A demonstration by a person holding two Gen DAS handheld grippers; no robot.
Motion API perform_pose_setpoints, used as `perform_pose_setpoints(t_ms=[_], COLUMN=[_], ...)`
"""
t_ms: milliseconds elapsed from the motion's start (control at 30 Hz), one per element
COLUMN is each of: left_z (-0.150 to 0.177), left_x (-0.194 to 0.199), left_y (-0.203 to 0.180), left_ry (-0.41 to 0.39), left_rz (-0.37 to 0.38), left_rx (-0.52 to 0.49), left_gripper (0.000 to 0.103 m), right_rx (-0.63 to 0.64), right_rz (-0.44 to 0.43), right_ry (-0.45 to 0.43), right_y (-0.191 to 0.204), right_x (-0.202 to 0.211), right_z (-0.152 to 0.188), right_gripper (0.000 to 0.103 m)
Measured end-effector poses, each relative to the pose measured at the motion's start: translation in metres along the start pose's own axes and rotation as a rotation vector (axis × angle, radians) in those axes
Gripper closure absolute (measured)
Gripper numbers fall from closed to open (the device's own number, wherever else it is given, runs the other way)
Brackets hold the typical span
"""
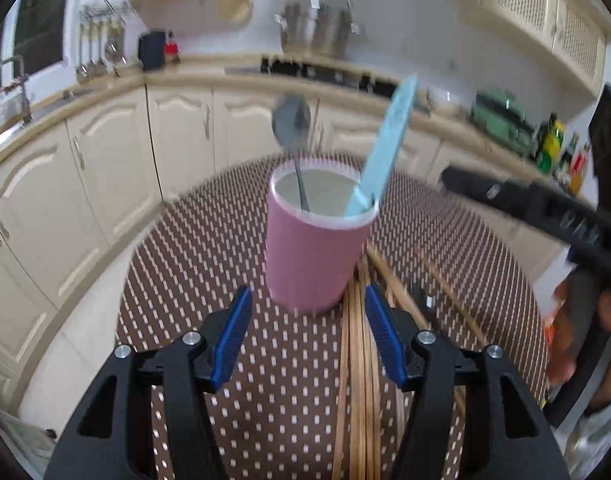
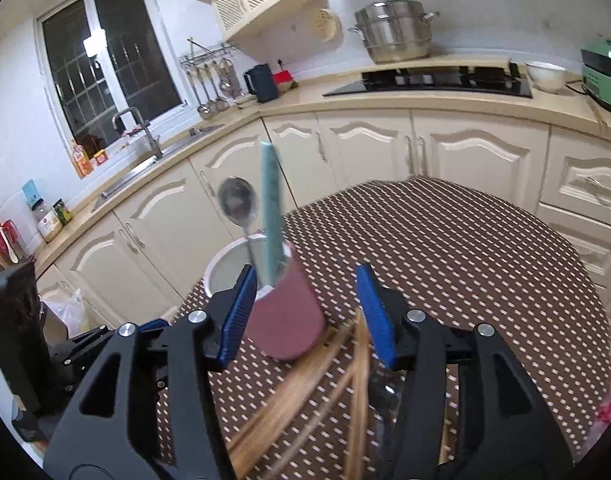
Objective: Organize utensils
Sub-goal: 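Move both tools back down toward the chopstick pile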
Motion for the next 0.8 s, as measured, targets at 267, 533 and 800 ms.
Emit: perform_pose_setpoints(t_ms=[267,533,800], left_z=[0.037,0.055,0.052], left_x=[-0.031,-0.045,-0.053], left_y=[-0.005,-0.016,-0.034], left_ry=[0.203,0.254,0.255], left_rz=[0.008,-0.01,-0.089], left_rx=[-0.11,-0.187,-0.255], left_gripper=[0.045,0.045,0.045], right_rx=[-0.005,-0.051,-0.079], right_rz=[0.071,0.115,0.129], right_ry=[0.167,0.259,0.276], right_y=[-0.034,-0.065,-0.08], right_x=[0.013,0.024,0.036], right_z=[0.033,0.068,0.083], right_gripper=[0.048,0.047,0.046])
Point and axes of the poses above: each gripper's, at about its wrist camera, not at the fingertips, and x roughly against the way its jaws point, y to its left, z to its underside, the point moved 3 cm from there along -x, roughly the way its jaws point, and after that the axes turned 13 degrees about -z, right-handed, at the moved point
